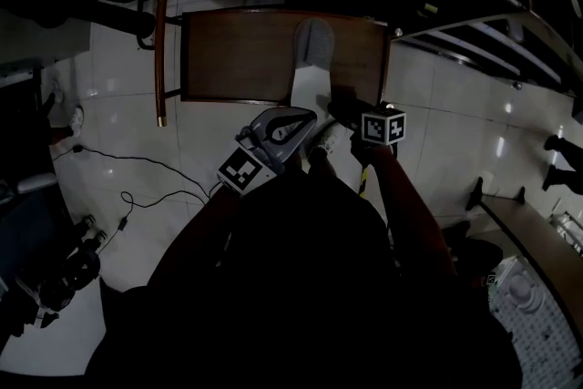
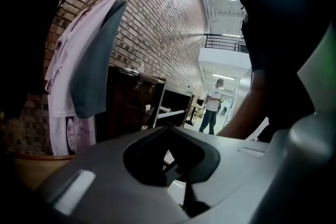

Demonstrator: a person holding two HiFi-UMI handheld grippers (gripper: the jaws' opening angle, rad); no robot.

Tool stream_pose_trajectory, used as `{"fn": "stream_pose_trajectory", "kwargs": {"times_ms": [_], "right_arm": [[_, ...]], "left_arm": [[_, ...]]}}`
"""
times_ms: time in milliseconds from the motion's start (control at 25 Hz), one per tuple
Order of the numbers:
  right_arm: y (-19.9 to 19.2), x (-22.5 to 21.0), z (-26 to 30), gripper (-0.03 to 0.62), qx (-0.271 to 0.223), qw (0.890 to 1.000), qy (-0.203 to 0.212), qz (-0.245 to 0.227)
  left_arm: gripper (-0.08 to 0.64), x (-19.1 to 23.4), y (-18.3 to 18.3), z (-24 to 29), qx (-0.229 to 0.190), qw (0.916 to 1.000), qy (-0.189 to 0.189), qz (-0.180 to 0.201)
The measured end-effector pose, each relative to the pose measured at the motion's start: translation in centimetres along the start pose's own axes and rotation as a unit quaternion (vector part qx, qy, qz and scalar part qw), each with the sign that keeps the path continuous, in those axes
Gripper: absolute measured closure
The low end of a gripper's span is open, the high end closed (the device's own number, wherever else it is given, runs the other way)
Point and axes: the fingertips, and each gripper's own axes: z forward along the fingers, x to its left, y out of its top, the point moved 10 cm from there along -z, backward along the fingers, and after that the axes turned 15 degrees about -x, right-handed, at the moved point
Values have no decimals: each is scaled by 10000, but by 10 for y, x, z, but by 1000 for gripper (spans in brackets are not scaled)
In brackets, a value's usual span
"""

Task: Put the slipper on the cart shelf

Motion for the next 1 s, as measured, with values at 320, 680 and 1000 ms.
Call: {"fn": "stream_pose_trajectory", "kwargs": {"times_ms": [320,680,1000], "right_arm": [[-9,-27,33,360,532,9966,-110,614],[-21,-30,63,341,950,9894,146,1086],[-22,-26,76,496,1143,9870,263,1098]], "left_arm": [[558,12,-8,-1,88,9999,48,-130],[558,21,-11,-14,139,9993,264,-215],[558,11,-20,-36,224,9980,434,-403]]}}
